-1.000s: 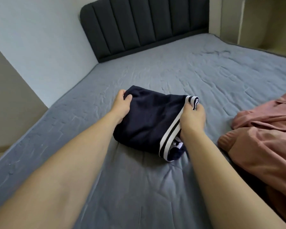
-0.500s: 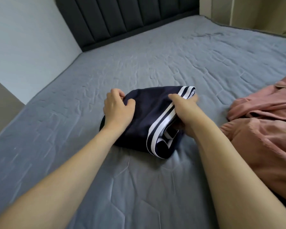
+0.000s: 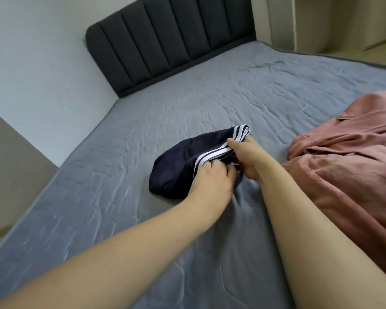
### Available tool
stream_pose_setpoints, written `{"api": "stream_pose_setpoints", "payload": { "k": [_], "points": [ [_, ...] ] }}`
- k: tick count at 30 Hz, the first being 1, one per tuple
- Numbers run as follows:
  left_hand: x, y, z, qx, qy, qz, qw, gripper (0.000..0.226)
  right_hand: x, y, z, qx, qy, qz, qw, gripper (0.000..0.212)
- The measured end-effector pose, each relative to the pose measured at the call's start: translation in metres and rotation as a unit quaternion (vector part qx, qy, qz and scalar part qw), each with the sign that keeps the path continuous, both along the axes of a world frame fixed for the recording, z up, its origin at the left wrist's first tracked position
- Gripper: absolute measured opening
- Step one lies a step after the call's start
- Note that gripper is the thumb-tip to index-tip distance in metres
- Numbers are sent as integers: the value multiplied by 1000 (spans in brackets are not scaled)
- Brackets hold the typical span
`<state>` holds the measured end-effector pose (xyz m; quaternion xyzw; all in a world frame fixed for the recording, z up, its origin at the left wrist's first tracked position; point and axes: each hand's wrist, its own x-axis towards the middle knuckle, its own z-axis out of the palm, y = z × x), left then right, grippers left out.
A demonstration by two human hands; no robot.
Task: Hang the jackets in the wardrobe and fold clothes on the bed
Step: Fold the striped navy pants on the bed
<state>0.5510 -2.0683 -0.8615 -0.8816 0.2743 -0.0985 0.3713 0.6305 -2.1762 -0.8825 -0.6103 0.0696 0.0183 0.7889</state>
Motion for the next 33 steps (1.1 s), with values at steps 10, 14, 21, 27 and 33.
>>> {"api": "stream_pose_setpoints", "payload": {
  "k": [10, 14, 21, 27, 33],
  "points": [
    [27, -28, 2, 75, 5, 237, 969, 49, 11, 14, 2, 19, -48, -11, 999, 8],
    [11, -18, 0, 172, 44, 98, 979, 32, 14, -3, -9, 90, 4, -21, 996, 9],
    [0, -19, -12, 260, 30, 160, 952, 41, 9, -3, -10, 68, -5, 33, 997, 5],
    [27, -25, 7, 159, 48, 238, 957, 39, 11, 5, -5, 34, -9, 29, 999, 7],
    [25, -16, -3, 213, 8, 175, 961, 32, 13, 3, -5, 44, -2, 19, 999, 8]
  ]
}}
